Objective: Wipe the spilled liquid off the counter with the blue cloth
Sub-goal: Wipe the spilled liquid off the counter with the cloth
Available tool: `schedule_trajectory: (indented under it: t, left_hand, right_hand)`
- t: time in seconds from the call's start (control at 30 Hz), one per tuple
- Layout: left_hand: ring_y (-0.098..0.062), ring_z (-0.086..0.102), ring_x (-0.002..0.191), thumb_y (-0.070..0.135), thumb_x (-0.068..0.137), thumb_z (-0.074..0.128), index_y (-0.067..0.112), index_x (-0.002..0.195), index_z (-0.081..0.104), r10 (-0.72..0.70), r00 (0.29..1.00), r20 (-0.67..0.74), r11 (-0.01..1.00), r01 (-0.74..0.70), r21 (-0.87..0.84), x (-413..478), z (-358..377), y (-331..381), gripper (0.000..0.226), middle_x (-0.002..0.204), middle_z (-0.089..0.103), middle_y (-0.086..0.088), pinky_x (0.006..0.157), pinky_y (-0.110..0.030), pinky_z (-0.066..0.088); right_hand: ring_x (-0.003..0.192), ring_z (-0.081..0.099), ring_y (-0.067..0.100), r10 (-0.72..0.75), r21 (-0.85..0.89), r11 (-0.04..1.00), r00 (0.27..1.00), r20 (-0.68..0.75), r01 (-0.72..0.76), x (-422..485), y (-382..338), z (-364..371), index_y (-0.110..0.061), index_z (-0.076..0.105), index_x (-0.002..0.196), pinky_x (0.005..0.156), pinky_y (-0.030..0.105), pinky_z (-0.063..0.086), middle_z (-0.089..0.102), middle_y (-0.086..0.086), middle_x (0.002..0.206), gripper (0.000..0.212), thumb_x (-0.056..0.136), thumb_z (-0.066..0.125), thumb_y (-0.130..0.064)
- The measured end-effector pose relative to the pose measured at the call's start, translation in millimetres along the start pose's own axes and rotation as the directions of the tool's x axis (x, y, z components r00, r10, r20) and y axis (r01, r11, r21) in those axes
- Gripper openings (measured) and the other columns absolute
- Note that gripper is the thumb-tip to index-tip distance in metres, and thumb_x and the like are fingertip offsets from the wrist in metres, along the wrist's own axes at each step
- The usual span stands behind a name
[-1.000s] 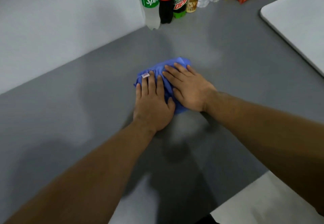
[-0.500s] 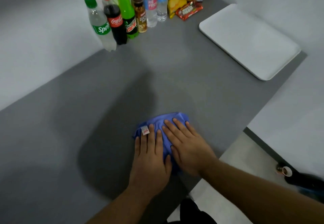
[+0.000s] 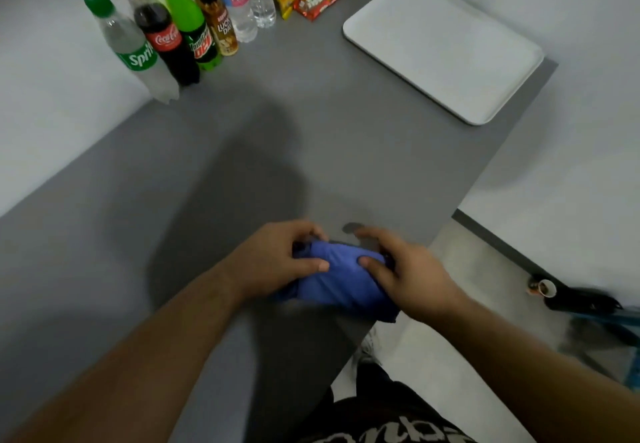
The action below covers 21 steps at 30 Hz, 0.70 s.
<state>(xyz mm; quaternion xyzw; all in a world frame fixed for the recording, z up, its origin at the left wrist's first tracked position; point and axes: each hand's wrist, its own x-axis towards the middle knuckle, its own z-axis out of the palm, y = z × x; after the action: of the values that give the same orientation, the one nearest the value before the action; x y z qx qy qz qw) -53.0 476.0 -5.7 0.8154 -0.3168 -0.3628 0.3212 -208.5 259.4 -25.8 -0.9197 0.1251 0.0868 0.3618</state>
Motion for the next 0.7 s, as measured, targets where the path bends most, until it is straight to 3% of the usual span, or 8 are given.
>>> schedule_trajectory:
  t: [0.03,0.1,0.17,0.23,0.33,0.4,0.47,0.7]
  left_hand:
    - [-0.007,0.066,0.087,0.032,0.079,0.086,0.030,0.117,0.068,-0.020,1.000,-0.004,1.000,0.020,0.022,9.8,-4.5,1.9,0.042,0.097,0.069,0.010,0.087,-0.027,0.053]
    - [-0.012,0.067,0.097,0.025,0.079,0.086,0.024,0.129,0.065,-0.037,0.996,-0.076,0.988,0.048,0.144,25.6,-5.4,2.7,0.054,0.110,0.069,0.004,0.096,-0.031,0.052]
    - [-0.018,0.065,0.112,0.025,0.083,0.080,0.018,0.130,0.066,0.011,0.974,-0.225,0.968,0.045,0.245,29.8,-1.1,1.8,0.049,0.123,0.070,-0.001,0.104,-0.035,0.049]
    - [-0.020,0.066,0.104,0.020,0.087,0.076,0.016,0.120,0.069,0.039,0.909,-0.415,0.982,0.042,0.183,23.7,4.6,-3.6,0.034,0.115,0.071,0.000,0.099,-0.034,0.050]
    - [-0.023,0.066,0.087,0.011,0.088,0.074,0.015,0.107,0.070,0.012,0.789,-0.614,0.989,0.082,0.126,2.7,15.9,-22.1,0.020,0.099,0.071,-0.001,0.085,-0.038,0.055]
    - [-0.024,0.066,0.083,0.008,0.088,0.074,0.015,0.104,0.069,-0.020,0.742,-0.670,0.984,0.135,0.119,-11.2,24.6,-33.4,0.019,0.095,0.069,0.000,0.080,-0.041,0.056]
    - [-0.025,0.065,0.084,0.008,0.088,0.073,0.017,0.104,0.067,-0.021,0.731,-0.682,0.980,0.149,0.129,-19.6,32.5,-40.7,0.019,0.094,0.066,0.002,0.078,-0.041,0.057]
    - [-0.021,0.062,0.095,0.021,0.087,0.060,0.015,0.102,0.069,0.039,0.766,-0.641,0.980,0.096,0.174,-16.2,55.5,-31.0,0.018,0.100,0.066,0.002,0.089,-0.037,0.053]
  right_hand:
    - [0.088,0.062,-0.001,0.053,-0.051,0.997,0.999,0.011,-0.052,-2.1,2.7,-5.5,-0.049,0.040,0.143,0.082,0.014,0.047,0.064,-0.022,0.105,0.045,0.101,0.054,-0.051]
    - [0.103,0.063,0.009,0.097,-0.301,0.947,0.993,-0.069,-0.114,-7.5,11.4,-11.3,-0.043,0.045,0.143,0.088,0.030,0.051,0.064,-0.011,0.122,0.047,0.098,0.056,-0.053]
    - [0.120,0.058,0.020,-0.015,-0.453,0.890,0.988,-0.152,-0.056,-8.7,14.7,-13.3,-0.033,0.055,0.138,0.100,0.039,0.049,0.060,-0.005,0.135,0.043,0.098,0.055,-0.050]
    - [0.133,0.054,0.027,-0.279,-0.422,0.883,0.953,-0.120,0.206,0.4,10.5,-8.0,-0.024,0.062,0.137,0.110,0.046,0.046,0.058,0.003,0.145,0.040,0.100,0.057,-0.037]
    - [0.151,0.035,0.031,-0.559,-0.383,0.731,0.817,0.140,0.565,23.6,-4.0,23.9,-0.020,0.058,0.146,0.124,0.050,0.027,0.045,0.006,0.160,0.047,0.101,0.059,-0.033]
    - [0.158,0.014,0.026,-0.519,-0.383,0.692,0.790,0.326,0.612,29.5,-12.4,50.9,-0.027,0.041,0.157,0.127,0.051,0.005,0.030,0.000,0.168,0.054,0.105,0.044,-0.043]
    - [0.159,0.005,0.021,-0.471,-0.420,0.688,0.805,0.361,0.592,32.6,-8.4,64.2,-0.029,0.029,0.161,0.125,0.050,-0.007,0.023,-0.004,0.170,0.057,0.107,0.032,-0.045]
    - [0.159,0.007,0.019,-0.360,-0.521,0.740,0.905,0.227,0.425,64.8,33.3,17.5,-0.028,0.026,0.163,0.128,0.048,0.006,0.019,-0.009,0.170,0.057,0.108,0.028,-0.043]
